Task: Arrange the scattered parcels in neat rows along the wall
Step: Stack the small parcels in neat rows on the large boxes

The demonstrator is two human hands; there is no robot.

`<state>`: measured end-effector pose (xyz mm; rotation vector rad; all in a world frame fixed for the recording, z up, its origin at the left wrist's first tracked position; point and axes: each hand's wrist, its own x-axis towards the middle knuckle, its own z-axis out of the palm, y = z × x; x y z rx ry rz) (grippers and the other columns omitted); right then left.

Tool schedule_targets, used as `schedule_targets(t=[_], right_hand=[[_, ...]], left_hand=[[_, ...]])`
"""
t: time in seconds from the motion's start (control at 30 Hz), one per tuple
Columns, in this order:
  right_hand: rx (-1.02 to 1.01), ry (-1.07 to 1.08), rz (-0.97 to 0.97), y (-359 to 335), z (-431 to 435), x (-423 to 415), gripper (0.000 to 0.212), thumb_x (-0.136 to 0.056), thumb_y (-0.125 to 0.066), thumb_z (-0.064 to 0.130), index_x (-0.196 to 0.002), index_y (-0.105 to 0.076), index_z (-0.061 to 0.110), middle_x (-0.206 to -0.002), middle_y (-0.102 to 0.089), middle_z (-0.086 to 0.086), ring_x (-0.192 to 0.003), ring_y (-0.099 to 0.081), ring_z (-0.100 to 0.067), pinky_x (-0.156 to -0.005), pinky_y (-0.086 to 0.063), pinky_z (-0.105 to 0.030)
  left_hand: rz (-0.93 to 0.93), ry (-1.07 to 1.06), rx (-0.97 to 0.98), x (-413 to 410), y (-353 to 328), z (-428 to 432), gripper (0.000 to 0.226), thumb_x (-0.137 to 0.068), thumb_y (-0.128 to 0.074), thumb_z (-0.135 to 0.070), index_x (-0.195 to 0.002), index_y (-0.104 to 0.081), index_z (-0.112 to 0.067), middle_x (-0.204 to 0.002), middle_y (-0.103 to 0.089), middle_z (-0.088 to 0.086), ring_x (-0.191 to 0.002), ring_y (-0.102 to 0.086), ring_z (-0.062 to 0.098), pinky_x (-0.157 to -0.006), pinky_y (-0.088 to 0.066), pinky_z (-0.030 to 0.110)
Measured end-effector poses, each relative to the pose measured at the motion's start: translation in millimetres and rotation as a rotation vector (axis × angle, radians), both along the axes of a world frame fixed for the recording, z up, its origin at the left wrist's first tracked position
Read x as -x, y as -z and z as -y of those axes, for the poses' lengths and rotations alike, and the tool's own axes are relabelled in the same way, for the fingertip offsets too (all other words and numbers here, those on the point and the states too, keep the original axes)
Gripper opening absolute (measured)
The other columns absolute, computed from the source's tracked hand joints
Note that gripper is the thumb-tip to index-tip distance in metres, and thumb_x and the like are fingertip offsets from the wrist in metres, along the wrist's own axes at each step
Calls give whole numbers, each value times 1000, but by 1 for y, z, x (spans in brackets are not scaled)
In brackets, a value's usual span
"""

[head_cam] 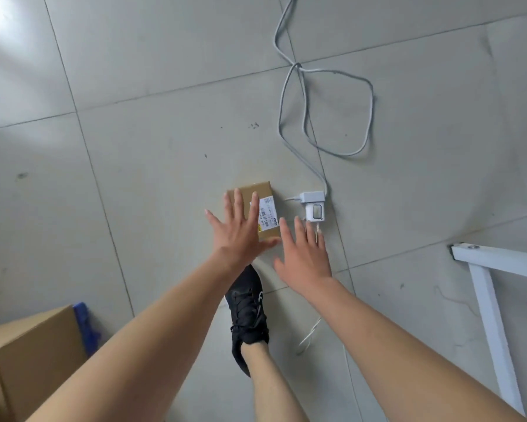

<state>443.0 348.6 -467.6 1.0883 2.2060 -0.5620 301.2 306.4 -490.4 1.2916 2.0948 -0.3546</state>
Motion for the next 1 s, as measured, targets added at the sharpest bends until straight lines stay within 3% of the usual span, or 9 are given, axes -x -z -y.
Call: schedule_targets(t=[0.1, 0.3, 0.43, 0.53, 0.73, 0.9, 1.0], right_hand=[[-9, -21, -15, 28, -3, 18, 80, -97, -44, 43, -156, 5, 18, -163, -2, -17, -149, -1, -37, -119, -6, -55], [-60, -27, 65, 42, -6, 14, 81, -98, -43, 38, -154, 11, 14, -163, -1, -20, -149, -2, -38, -119, -11, -54], [-98, -70, 111, 26, -17, 16, 77, -99, -37, 37, -154, 13, 17, -163, 3, -17, -150, 1, -35, -118, -12, -56], [-138, -138, 128, 4, -31, 35, 76, -99, -37, 37, -155, 11, 18, -163, 1, -17, -150, 1, -34, -118, -12, -56], [-142, -331, 112, -64, -17, 140, 76, -99, -35, 34, -154, 14, 16, -163, 2, -19, -149, 0, -37, -116, -13, -56], [-97, -532, -7, -141, 45, 291, 76, -98, -37, 35, -154, 11, 15, -162, -1, -21, -148, -2, -41, -116, -14, -58], [-69, -689, -106, -190, 107, 395, 78, -98, -39, 37, -155, 8, 15, -162, -2, -21, -148, -3, -40, -116, -14, -57]], left_hand=[[23, -82, 29, 0, 37, -15, 99, -79, -19, -84, -153, 17, -28, -160, 24, 11, -146, 20, 39, -103, -12, 78], [74, -271, -62, -17, 68, -38, 97, -87, -40, -71, -153, 14, -26, -158, 26, 17, -138, 30, 49, -94, -37, 72], [95, -214, -162, 0, 66, -36, 110, -75, -62, -69, -154, 3, -28, -159, 23, 17, -144, 19, 45, -88, -46, 58], [111, -128, -216, 33, 53, -27, 114, -68, -73, -58, -154, -3, -32, -160, 22, 15, -146, -1, 40, -89, -46, 51], [27, -52, -293, 148, -36, 34, 96, -65, -69, -48, -149, -25, -30, -162, 5, 19, -141, -20, 41, -89, -42, 51], [-82, -249, -322, 286, -157, 135, 89, -59, -72, -43, -142, -47, -20, -159, -18, 24, -139, -29, 43, -86, -43, 53], [-186, -390, -342, 362, -220, 216, 80, -70, -58, -48, -143, -47, -18, -158, -20, 26, -141, -27, 42, -88, -40, 53]])
